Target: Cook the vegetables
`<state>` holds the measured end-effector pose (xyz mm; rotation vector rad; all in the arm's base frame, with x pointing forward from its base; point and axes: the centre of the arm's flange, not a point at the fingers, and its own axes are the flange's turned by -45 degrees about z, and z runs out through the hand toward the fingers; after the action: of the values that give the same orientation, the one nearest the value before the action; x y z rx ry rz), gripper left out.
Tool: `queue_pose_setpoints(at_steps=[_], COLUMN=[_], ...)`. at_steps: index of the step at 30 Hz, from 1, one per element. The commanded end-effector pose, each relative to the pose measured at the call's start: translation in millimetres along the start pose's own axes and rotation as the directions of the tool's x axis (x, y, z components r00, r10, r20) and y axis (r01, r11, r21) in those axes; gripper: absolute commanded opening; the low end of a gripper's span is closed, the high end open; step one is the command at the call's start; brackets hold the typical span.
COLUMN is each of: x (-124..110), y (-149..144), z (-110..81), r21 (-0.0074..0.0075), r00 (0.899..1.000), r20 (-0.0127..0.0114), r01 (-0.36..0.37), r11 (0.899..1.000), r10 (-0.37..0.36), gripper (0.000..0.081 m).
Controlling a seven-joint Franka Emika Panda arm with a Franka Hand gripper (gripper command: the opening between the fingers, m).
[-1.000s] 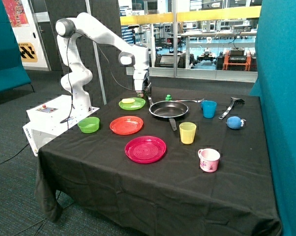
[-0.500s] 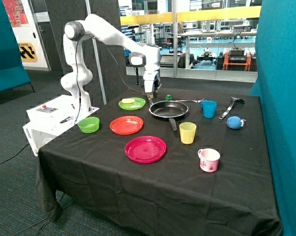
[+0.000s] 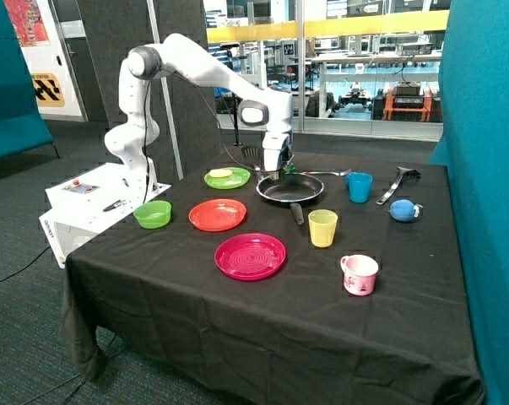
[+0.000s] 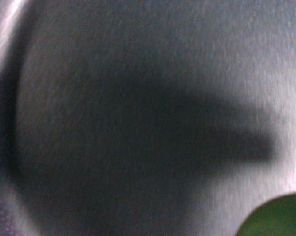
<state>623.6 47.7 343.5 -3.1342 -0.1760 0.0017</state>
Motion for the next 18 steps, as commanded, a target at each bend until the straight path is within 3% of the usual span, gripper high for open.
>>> queue_pose_setpoints(at_steps=[1, 15, 16, 18], x=[32, 41, 40, 36], y=[7, 26, 28, 32], z=[21.2, 43.0, 44.6, 48.3], r21=[-0.0025, -0.0025, -0.0025, -0.0025], r00=[1.0, 1.0, 0.999, 0.999], r20=[-0.001, -0.001, -0.001, -0.001], r01=[-0.019, -0.031, -0.035, -0.039], r11=[1.0, 1.0, 0.999, 0.999], r10=[0.019, 0.031, 0.035, 0.039], gripper=[0.0028, 0.0037, 0.0048, 0.0163])
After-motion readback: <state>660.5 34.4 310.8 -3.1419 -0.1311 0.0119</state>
